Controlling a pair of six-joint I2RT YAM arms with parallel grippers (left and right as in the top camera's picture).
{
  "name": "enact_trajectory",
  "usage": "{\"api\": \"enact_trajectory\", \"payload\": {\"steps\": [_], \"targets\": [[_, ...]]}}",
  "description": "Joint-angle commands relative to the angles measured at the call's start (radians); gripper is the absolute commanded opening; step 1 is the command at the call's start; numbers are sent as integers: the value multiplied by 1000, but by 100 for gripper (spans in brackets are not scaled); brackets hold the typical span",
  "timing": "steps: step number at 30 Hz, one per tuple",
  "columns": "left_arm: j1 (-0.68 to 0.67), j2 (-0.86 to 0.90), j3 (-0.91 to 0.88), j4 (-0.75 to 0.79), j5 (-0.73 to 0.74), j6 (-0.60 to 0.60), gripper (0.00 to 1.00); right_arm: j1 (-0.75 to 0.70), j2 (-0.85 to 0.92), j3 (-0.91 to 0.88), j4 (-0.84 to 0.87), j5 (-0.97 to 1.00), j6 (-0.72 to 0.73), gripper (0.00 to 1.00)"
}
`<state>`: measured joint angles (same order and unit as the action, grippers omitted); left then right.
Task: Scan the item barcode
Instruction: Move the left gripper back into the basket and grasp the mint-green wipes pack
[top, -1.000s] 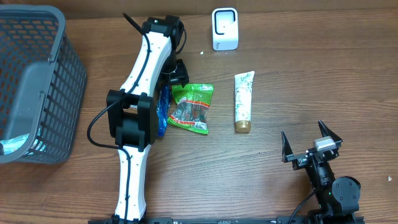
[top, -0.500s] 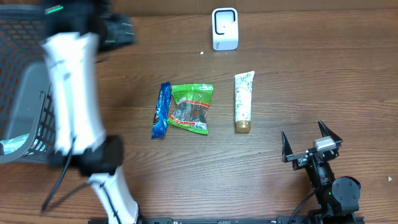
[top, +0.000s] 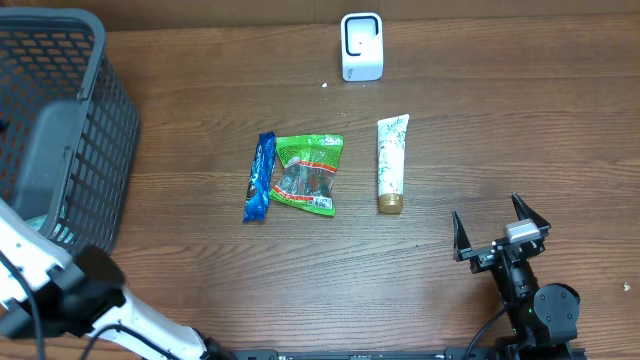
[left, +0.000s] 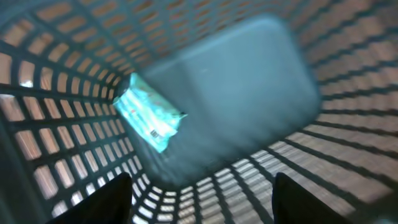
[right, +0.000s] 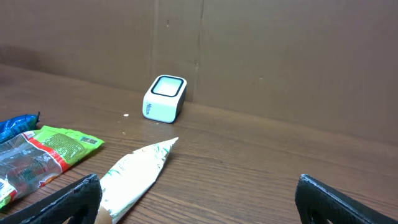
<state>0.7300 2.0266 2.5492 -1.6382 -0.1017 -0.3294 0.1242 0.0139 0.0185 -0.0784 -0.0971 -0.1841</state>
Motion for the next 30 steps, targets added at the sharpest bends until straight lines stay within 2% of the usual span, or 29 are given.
{"api": "enact_trajectory", "payload": {"steps": [1, 6, 10, 13, 25, 30], "targets": [[2, 51, -52, 24, 16, -3, 63, -6, -11, -11, 5, 2, 0, 100], [18, 121, -156, 41, 40, -34, 61, -6, -11, -11, 5, 2, 0, 100], [18, 135, -281, 79, -53, -63, 61, -6, -11, -11, 5, 2, 0, 100], [26, 135, -363, 111, -108, -100, 64, -6, -11, -11, 5, 2, 0, 100], [81, 135, -647, 283, -109, -225, 74, -6, -11, -11, 5, 2, 0, 100], [83, 135, -716, 370, -116, -237, 78, -6, -11, -11, 5, 2, 0, 100]]}}
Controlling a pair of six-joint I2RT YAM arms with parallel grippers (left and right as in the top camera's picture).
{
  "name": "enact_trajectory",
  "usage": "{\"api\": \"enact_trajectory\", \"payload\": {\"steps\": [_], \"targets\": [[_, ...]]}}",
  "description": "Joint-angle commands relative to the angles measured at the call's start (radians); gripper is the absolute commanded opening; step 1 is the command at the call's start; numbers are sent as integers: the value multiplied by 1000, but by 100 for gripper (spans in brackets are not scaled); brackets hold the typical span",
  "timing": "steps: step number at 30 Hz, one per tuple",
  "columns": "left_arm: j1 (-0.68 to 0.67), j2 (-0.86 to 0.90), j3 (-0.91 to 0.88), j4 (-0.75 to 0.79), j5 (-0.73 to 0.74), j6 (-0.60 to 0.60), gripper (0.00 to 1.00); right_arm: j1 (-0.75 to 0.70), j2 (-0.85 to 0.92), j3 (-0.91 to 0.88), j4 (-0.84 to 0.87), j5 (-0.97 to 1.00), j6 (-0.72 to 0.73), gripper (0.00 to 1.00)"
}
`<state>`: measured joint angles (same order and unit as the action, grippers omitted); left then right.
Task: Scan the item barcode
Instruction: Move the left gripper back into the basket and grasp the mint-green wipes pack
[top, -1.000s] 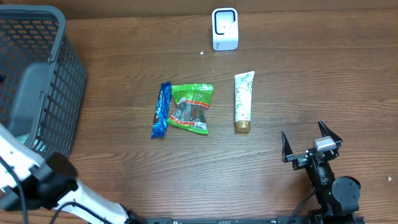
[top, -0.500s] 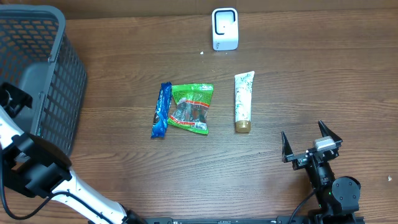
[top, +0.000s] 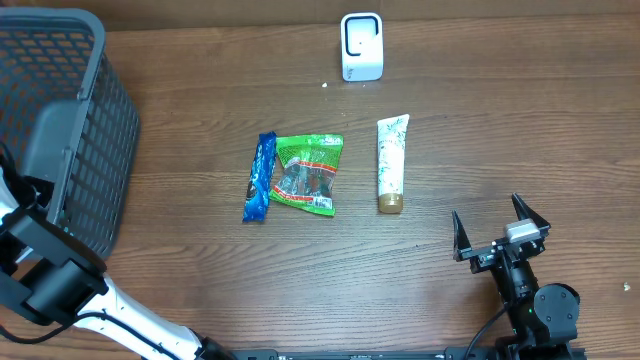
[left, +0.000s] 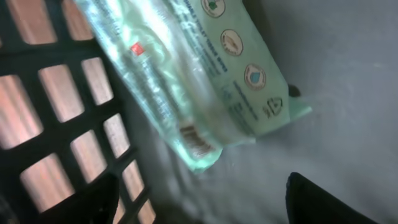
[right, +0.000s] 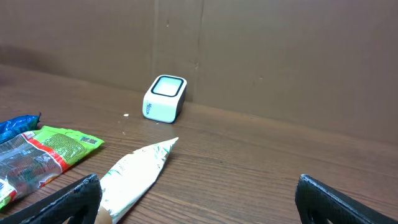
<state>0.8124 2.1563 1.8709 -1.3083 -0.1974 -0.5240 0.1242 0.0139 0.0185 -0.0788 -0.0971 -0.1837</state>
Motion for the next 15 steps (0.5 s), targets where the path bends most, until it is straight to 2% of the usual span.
{"api": "enact_trajectory", "payload": {"steps": [1, 6, 8, 15], "targets": [[1, 6, -48, 64, -21, -41, 80, -6, -11, -11, 5, 2, 0, 100], [1, 8, -51, 124, -31, -37, 82, -6, -11, -11, 5, 2, -1, 100], [1, 8, -51, 148, -50, -37, 87, -6, -11, -11, 5, 2, 0, 100], [1, 19, -60, 191, -84, -30, 89, -6, -11, -11, 5, 2, -1, 100]]}}
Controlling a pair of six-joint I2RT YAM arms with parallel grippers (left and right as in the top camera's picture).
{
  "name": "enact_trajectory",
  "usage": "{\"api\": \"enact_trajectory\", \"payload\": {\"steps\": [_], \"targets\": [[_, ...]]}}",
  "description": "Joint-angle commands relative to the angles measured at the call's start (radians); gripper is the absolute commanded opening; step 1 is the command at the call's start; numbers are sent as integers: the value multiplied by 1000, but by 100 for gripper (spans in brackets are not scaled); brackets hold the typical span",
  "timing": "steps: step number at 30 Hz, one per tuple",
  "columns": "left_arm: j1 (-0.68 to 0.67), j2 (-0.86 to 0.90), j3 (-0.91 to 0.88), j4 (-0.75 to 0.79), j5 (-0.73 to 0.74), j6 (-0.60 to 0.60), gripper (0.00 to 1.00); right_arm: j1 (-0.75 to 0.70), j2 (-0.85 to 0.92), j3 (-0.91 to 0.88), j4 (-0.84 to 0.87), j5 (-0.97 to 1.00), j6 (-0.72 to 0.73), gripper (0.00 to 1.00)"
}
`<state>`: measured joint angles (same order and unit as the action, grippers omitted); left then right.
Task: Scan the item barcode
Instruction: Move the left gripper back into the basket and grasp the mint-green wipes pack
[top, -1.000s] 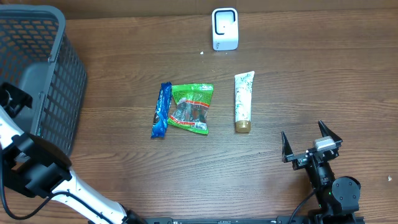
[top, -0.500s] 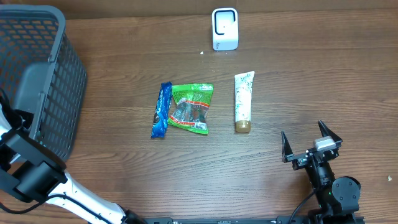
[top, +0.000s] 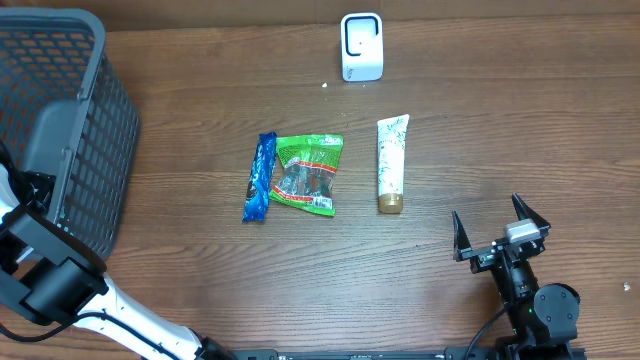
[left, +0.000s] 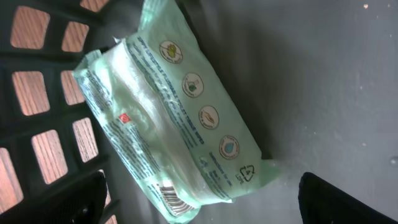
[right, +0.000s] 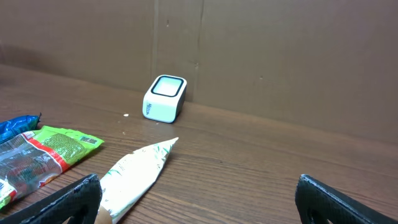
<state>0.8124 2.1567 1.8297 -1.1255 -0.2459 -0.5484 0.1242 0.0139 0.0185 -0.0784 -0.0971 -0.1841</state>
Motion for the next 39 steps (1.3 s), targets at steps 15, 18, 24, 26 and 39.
{"api": "enact_trajectory", "payload": {"steps": [15, 18, 24, 26, 39], "targets": [[0, 43, -177, 141, -42, 32, 54, -6, -11, -11, 5, 2, 0, 100], [-1, 42, -177, 140, -39, 33, 11, -6, -11, -11, 5, 2, 0, 100], [-2, 40, -132, 96, 108, 179, 4, -6, -11, -11, 5, 2, 0, 100], [-2, 40, -82, 47, 143, 194, 4, -6, -11, -11, 5, 2, 0, 100], [-82, 27, 730, -433, 233, 317, 4, -6, -11, -11, 5, 2, 0, 100]]}}
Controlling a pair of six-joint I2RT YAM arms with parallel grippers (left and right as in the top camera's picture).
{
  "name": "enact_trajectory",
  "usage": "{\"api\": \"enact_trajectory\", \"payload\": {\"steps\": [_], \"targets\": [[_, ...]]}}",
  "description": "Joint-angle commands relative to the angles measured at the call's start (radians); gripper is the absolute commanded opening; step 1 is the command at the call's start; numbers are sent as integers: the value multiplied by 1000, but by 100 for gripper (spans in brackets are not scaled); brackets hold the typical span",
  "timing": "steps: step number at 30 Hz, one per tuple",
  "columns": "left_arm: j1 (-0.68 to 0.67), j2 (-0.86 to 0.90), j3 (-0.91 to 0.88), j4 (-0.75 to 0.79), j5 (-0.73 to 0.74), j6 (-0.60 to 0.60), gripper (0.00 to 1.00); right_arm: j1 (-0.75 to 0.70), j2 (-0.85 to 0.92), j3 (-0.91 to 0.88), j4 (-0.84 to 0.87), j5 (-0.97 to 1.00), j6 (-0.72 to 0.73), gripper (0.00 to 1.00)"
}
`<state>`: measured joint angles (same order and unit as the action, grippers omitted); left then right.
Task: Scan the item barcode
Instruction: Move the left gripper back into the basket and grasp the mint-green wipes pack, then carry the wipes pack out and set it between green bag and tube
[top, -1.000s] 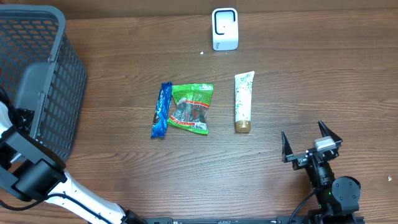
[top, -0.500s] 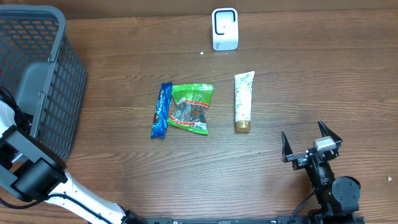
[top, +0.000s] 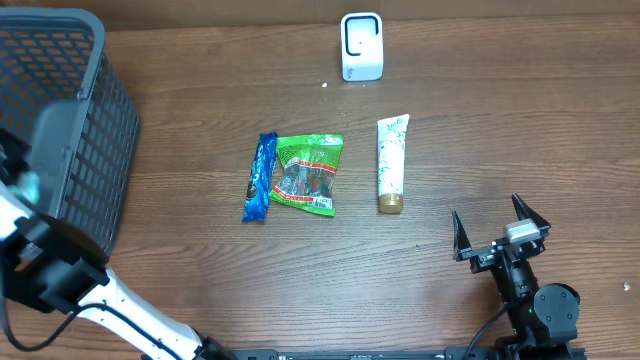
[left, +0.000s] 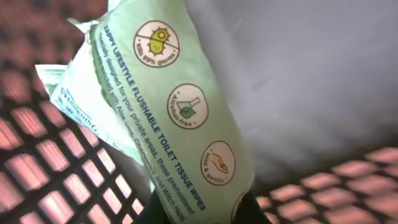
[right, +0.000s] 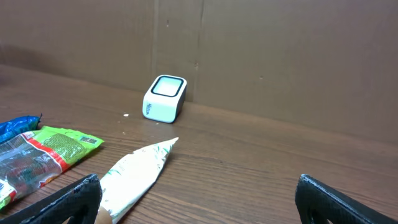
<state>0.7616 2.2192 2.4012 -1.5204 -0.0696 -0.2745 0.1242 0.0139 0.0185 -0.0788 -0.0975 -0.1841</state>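
A pale green pack of flushable tissue wipes (left: 168, 118) fills the left wrist view, inside the grey mesh basket (top: 90, 130). My left gripper (left: 214, 214) is shut on the pack's lower end, one dark finger on each side. The overhead view shows only the left arm (top: 40, 270) reaching into the basket at the left edge. The white barcode scanner (top: 361, 46) stands at the table's back, also in the right wrist view (right: 165, 98). At the front right my right gripper (top: 500, 235) rests open, holding nothing (right: 198, 199).
Mid-table lie a blue snack bar (top: 260, 177), a green snack packet (top: 308, 174) and a white tube (top: 391, 163) with a gold cap. The tube's tail (right: 134, 168) points toward the scanner, just ahead of my right gripper. A brown wall backs the table.
My left gripper was open over the wipes pack lying on the basket floor. Now it is shut on the pack, which stands much closer to the camera. The right arm has not moved.
First my left gripper hung open high inside the basket, the wipes pack small below. It then stood close over the pack, still open, at the two following moments. Now it grips the pack. The table items and right arm stayed put throughout.
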Motion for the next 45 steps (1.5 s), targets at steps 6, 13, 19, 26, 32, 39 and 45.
{"api": "enact_trajectory", "payload": {"steps": [6, 13, 19, 26, 32, 39, 45], "targets": [[-120, -113, 422, -116, 124, 70, 4, -6, -11, -11, 5, 2, 0, 100], [-283, -274, 463, -151, 175, 154, 4, -6, -11, -11, 5, 2, 0, 100], [-473, -308, 455, -169, 243, 198, 4, -6, -11, -11, 5, 2, 0, 100], [-811, -290, 267, -169, 261, 209, 4, -6, -11, -11, 5, 2, 0, 100], [-1093, -225, 24, -108, 271, 190, 4, -6, -11, -11, 5, 2, 0, 100], [-1289, -91, -171, 7, 242, 222, 4, -6, -11, -11, 5, 2, 0, 100], [-1346, 27, -243, 52, 205, 134, 4, -6, -11, -11, 6, 2, 0, 100]]}}
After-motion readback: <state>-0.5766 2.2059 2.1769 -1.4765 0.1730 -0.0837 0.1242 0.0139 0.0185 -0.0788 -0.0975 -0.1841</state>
